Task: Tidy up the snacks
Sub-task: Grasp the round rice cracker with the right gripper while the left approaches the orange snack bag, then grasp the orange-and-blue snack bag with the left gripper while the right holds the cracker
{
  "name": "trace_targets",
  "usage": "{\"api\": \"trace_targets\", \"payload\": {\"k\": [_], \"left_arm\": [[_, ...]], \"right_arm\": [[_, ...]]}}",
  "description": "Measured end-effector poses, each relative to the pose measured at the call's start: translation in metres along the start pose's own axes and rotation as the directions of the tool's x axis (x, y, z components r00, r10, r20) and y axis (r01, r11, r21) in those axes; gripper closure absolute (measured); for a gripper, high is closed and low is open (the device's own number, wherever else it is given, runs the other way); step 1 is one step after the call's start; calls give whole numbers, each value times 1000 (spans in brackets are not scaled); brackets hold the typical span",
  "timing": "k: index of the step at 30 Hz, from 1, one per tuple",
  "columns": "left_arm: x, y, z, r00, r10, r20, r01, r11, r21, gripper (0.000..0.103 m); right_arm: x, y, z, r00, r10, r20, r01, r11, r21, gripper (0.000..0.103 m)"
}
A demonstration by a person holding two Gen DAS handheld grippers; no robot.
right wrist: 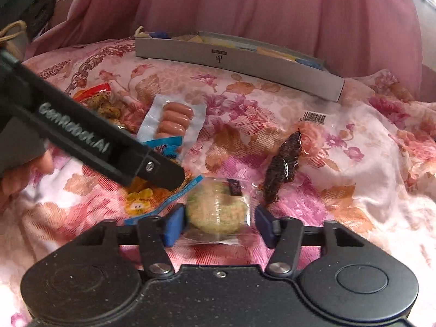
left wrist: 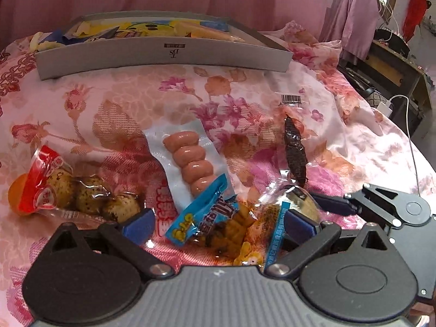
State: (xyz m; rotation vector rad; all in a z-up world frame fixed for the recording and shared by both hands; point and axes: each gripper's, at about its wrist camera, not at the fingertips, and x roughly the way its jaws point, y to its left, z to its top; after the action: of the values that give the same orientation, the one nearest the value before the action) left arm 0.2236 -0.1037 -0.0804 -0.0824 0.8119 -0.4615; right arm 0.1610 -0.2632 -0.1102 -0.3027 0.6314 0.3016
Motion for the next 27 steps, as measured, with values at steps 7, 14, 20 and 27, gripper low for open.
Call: {"api": "trace_targets", "payload": {"k": [7, 14, 20, 27], "left_arm": [[-4, -4, -4, 999, -54, -7, 55, 995, 88, 0], [8, -25, -11, 999, -18, -43, 28, 967, 252, 0], [23, -46, -14, 993, 114, -38, -95, 938, 333, 0], [19, -39, -12, 993, 117, -6, -112, 964, 241, 11]], "right_arm": [[-32, -2, -14, 999, -38, -11, 38, 999, 4, 52], [-45, -9, -24, 999, -41, -23, 42, 998, 51, 51], [-46, -10, -28, 999, -45, -15, 46, 998, 54, 50], [-50, -16, -36, 999, -36, -20, 38, 993, 110, 48]]}}
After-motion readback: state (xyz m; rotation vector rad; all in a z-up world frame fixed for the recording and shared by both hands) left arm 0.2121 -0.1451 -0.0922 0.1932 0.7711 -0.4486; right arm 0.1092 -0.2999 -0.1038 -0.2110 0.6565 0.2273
